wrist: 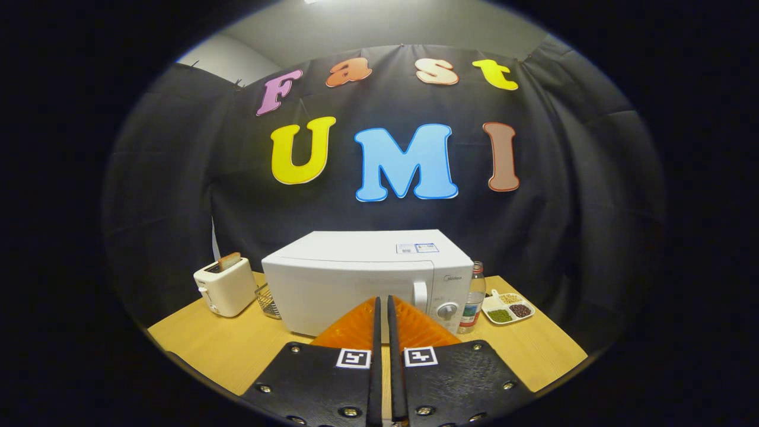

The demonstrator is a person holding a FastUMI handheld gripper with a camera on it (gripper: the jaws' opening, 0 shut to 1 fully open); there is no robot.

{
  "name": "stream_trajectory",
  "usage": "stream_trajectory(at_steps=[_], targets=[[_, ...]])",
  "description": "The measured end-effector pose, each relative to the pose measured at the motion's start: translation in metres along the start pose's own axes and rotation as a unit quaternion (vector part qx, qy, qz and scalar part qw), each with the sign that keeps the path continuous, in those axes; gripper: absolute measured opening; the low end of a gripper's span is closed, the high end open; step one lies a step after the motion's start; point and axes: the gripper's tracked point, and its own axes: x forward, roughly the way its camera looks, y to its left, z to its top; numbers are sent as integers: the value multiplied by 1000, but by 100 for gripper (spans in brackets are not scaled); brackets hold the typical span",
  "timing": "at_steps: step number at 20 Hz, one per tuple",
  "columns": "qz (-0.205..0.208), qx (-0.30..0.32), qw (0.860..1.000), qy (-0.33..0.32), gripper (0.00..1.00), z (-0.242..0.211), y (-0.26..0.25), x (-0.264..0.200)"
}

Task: Open the microwave, put the food inside, and close the microwave door.

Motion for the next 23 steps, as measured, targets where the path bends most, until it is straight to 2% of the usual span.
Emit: stream_trajectory(at_steps=[3, 5, 7, 8, 10, 14, 23], targets=[[-7, -4, 1000, -7, 9, 1, 0, -31], [-12, -7, 1000, -13, 30, 2, 1, -52], [-12, -11, 1000, -22, 58, 4, 3, -69], [-17, -17, 999, -26, 82, 7, 2, -78], [-22, -24, 999, -37, 99, 11, 1, -94], [-22, -13, 998, -53, 98, 18, 3, -117], [-20, -10, 998, -64, 98, 25, -2, -138]])
